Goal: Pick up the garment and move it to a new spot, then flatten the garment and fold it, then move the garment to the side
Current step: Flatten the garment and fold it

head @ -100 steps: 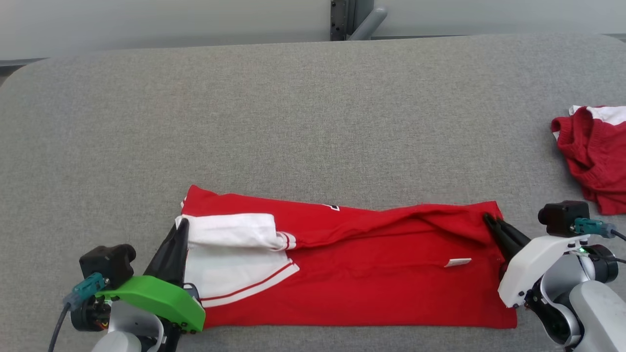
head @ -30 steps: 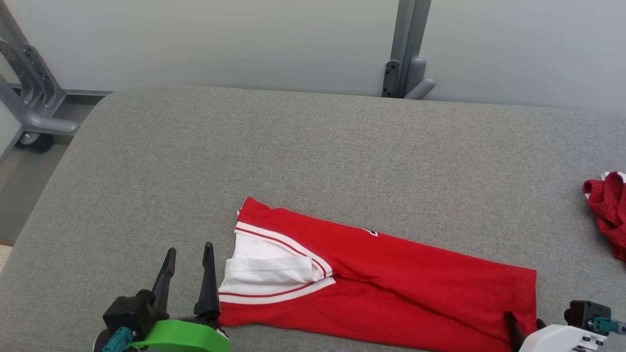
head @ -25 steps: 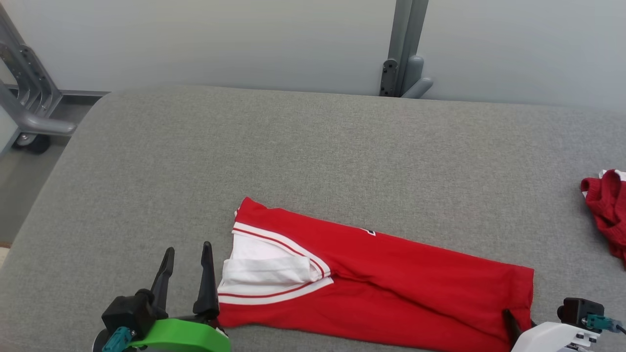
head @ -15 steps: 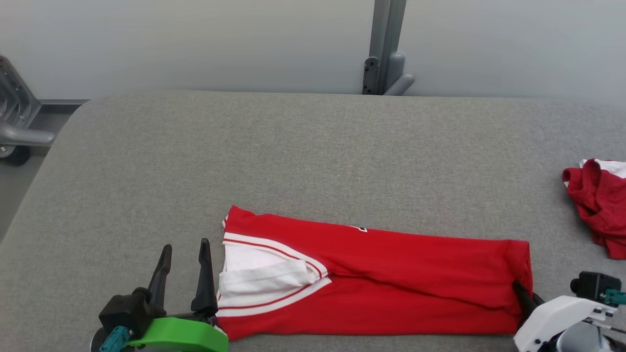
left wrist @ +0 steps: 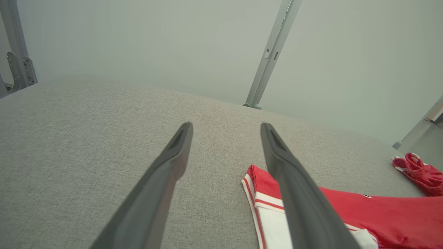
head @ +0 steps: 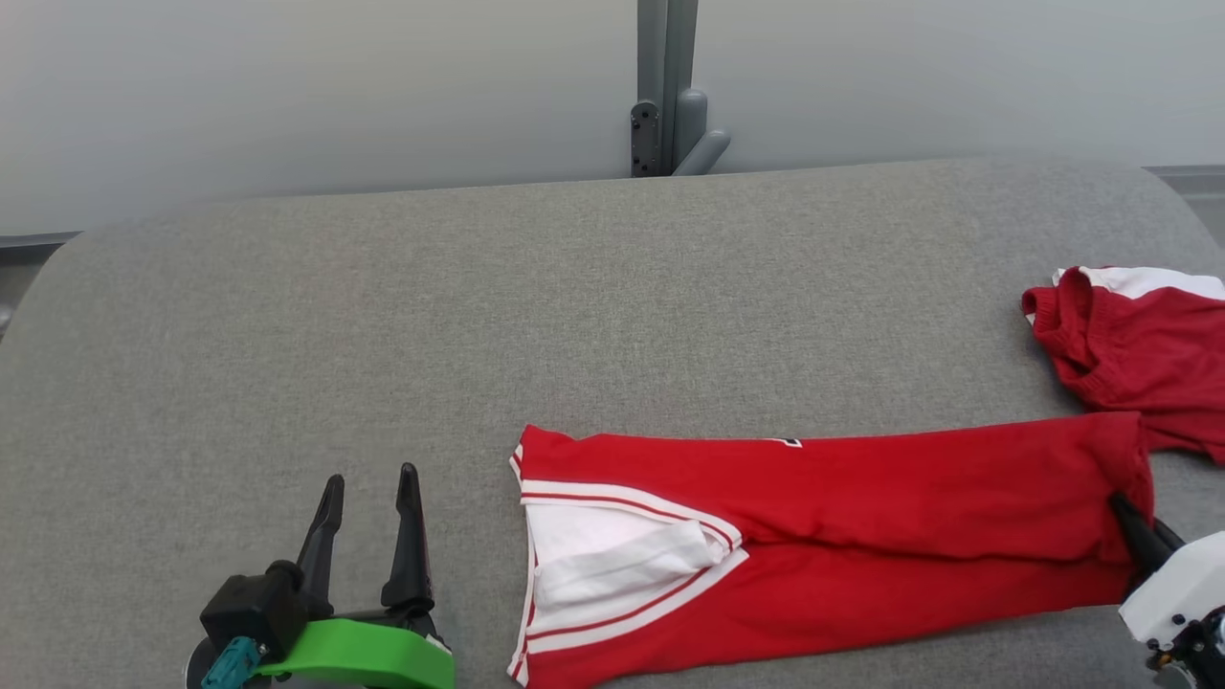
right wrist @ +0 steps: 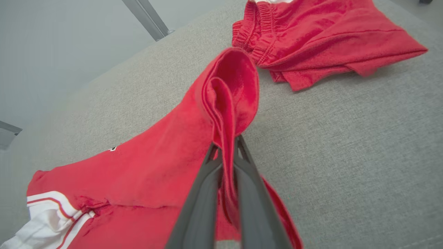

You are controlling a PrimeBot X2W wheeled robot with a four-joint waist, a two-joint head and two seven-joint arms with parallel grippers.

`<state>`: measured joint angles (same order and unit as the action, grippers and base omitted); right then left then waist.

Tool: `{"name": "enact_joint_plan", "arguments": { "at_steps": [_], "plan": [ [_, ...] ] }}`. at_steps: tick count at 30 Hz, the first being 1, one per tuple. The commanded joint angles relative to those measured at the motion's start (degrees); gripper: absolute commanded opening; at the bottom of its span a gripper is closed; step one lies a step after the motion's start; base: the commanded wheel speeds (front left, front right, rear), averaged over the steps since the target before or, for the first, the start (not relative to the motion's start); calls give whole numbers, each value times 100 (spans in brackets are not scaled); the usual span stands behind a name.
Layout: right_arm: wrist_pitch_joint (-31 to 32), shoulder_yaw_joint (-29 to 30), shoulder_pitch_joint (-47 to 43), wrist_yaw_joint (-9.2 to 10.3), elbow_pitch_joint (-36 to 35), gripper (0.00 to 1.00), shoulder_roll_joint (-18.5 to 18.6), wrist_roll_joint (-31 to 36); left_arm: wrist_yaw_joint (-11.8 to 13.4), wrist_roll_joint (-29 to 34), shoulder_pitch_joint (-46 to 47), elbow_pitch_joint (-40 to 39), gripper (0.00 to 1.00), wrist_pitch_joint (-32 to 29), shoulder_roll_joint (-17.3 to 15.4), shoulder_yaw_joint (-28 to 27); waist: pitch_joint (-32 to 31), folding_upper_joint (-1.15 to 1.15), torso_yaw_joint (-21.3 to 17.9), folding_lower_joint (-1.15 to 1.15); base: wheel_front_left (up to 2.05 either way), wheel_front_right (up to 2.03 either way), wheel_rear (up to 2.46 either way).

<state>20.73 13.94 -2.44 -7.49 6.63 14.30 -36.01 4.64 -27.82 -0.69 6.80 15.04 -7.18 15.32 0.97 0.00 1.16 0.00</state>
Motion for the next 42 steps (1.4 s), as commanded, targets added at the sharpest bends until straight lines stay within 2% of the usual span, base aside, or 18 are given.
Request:
{"name": "enact_joint_plan", "arguments": {
  "at_steps": [1, 11, 16, 19, 24, 33, 42],
  "plan": [
    [65, -13, -37, 1, -77, 0, -80, -102, -21, 51, 25, 16, 100, 14, 7, -20, 25, 0, -49, 0, 0, 0, 0],
    [458, -728, -122, 0, -1289, 0, -649, -929, -131, 116, 117, 149, 100, 15, 74, -31, 31, 0, 33, 0, 0, 0, 0],
    [493, -1409, -116, 0, -1737, 0, -853, -1097, -168, 143, 153, 175, 100, 15, 85, -40, 18, 0, 161, 0, 0, 0, 0],
    [469, -1893, -14, 0, -1743, 0, -955, -1175, -170, 161, 177, 194, 100, 16, 91, -38, 16, 0, 259, 0, 0, 0, 0],
    [220, -2567, 249, 0, -1365, 0, -1072, -1242, -199, 155, 210, 221, 100, 15, 126, -12, 36, 0, 457, 0, 0, 0, 0],
    [-520, -3447, 893, -1, -180, 0, -1137, -1716, -253, 178, 306, 288, 100, 15, 185, 26, 73, 0, 922, 0, 0, 0, 0],
    [-1081, -3923, 1387, 0, 1023, 0, -1134, -2048, -305, 215, 280, 354, 100, 15, 232, 32, 40, 0, 1229, 0, 0, 0, 0]
  ]
}}
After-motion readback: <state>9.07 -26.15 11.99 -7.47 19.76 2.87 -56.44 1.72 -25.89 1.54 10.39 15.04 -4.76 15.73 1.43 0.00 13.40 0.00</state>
